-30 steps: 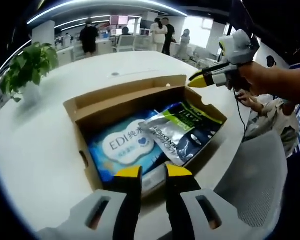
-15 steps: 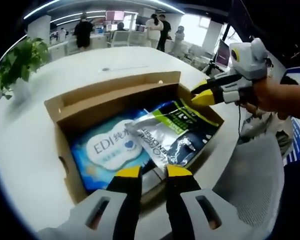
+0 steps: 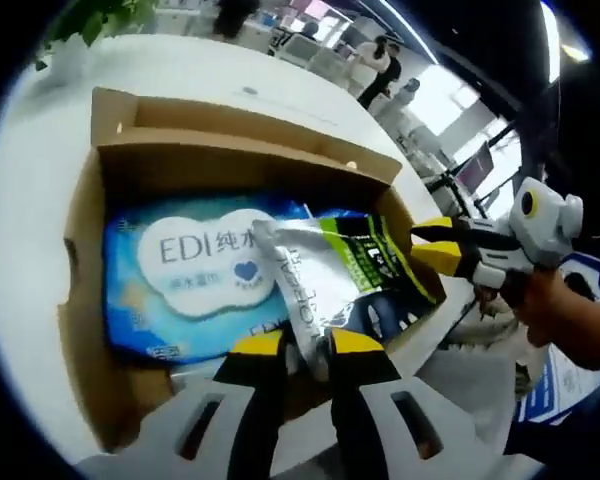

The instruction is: Operate the shoe box by opening the lid, removing the specified soft item, and placing it in the target area until the item is outside and the box remains undamaged.

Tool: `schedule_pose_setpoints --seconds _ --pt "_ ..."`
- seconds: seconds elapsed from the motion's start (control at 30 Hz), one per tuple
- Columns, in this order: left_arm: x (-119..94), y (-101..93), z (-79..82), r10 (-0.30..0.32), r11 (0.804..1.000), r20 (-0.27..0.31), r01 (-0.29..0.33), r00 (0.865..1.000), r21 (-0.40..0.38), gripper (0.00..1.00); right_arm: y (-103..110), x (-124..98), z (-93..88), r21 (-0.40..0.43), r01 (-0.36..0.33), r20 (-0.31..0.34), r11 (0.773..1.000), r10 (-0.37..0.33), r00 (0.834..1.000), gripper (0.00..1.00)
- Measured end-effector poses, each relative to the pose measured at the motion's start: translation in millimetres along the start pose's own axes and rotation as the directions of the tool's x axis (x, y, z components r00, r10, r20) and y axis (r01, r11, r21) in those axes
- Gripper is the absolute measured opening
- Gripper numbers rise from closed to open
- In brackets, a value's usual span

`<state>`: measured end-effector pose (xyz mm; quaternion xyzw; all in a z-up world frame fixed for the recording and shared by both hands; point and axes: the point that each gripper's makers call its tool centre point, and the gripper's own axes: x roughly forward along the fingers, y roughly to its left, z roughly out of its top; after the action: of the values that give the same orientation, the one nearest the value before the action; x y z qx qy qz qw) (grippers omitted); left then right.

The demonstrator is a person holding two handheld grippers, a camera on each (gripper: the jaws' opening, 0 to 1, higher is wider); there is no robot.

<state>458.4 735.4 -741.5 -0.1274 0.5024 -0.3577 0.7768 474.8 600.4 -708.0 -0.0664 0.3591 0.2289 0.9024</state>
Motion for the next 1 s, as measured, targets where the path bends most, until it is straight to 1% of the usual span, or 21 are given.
schedule_pose_setpoints --seconds 0.07,0.1,0.17,0.2,0.23,0.27,0.33,0.37,0.43,0.47,0.57,0.6,0.63,0.67,0.77,0.8,0.93,1.0 --pt "1 -0.7 0.1 0.007 1.000 -0.003 -0.007 1.000 0.030 0.07 0 0 -0.9 0.000 0.000 -0.001 1.000 0.000 1.000 0.17" --pt "1 -0.5 0.0 0.009 0.999 -0.004 -0.009 1.000 0.032 0.06 0 0 -1.8 0.001 -0.001 -0.003 1.000 0.001 1.000 0.17" --pt "1 -1.0 -1.2 0.018 0.997 -0.012 -0.017 1.000 0.080 0.02 1 0 -2.8 0.002 -0.003 -0.005 1.000 0.003 1.000 0.17" --pt "1 -1.4 -2.5 0.026 0.992 -0.024 -0.023 0.999 0.124 0.00 1 0 -2.8 0.002 -0.003 -0.004 1.000 0.003 1.000 0.17" --pt "0 -1.0 -1.9 0.040 0.987 -0.023 -0.036 0.999 0.158 0.00 2 0 -2.9 0.003 -0.006 -0.005 1.000 0.006 1.000 0.17" --pt "0 -1.4 -0.7 0.054 0.973 -0.025 -0.047 0.998 0.225 0.00 3 0 -2.9 0.003 -0.008 -0.005 1.000 0.008 1.000 0.17" --pt "0 -2.6 1.4 0.072 0.959 -0.017 -0.065 0.997 0.274 0.00 5 2 -3.2 0.002 -0.015 -0.008 1.000 0.015 1.000 0.17" --pt "0 -3.6 0.7 0.082 0.945 -0.026 -0.070 0.996 0.318 0.00 6 2 -3.3 0.003 -0.018 -0.009 1.000 0.018 1.000 0.17" --pt "0 -4.0 1.3 0.095 0.924 -0.026 -0.078 0.995 0.373 0.00 8 3 -2.6 0.000 -0.022 -0.012 1.000 0.022 1.000 0.17" --pt "-1 -5.1 1.3 0.096 0.917 -0.027 -0.079 0.995 0.390 0.00 9 4 -2.1 0.000 -0.025 -0.013 1.000 0.025 1.000 0.17" --pt "-3 -5.0 1.2 0.103 0.918 -0.028 -0.084 0.994 0.387 0.00 10 8 -0.6 -0.007 -0.028 -0.017 1.000 0.028 0.999 0.16" --pt "-4 -2.3 1.7 0.114 0.915 -0.027 -0.094 0.993 0.393 0.00 10 9 -0.4 -0.010 -0.027 -0.019 1.000 0.027 0.999 0.16" --pt "-6 0.8 1.6 0.131 0.906 -0.024 -0.110 0.991 0.409 0.00 9 10 -0.8 -0.010 -0.028 -0.024 1.000 0.028 0.999 0.16" --pt "-7 1.2 1.5 0.130 0.906 -0.023 -0.109 0.991 0.410 0.00 9 10 -1.3 -0.009 -0.029 -0.028 1.000 0.029 0.999 0.16" --pt "-11 7.0 2.0 0.137 0.908 -0.019 -0.118 0.990 0.401 0.00 9 12 -1.2 -0.011 -0.031 -0.037 0.999 0.031 0.999 0.17" --pt "-12 8.4 2.2 0.135 0.913 -0.018 -0.117 0.991 0.391 0.00 10 14 -2.1 -0.008 -0.035 -0.045 0.999 0.035 0.998 0.17" --pt "-13 10.7 2.4 0.139 0.912 -0.019 -0.121 0.990 0.392 0.00 13 19 -7.2 0.003 -0.040 -0.095 0.999 0.040 0.995 0.17" --pt "-14 11.0 2.4 0.137 0.914 -0.020 -0.119 0.990 0.388 0.00 15 21 -7.2 0.012 -0.045 -0.103 0.999 0.046 0.994 0.15"
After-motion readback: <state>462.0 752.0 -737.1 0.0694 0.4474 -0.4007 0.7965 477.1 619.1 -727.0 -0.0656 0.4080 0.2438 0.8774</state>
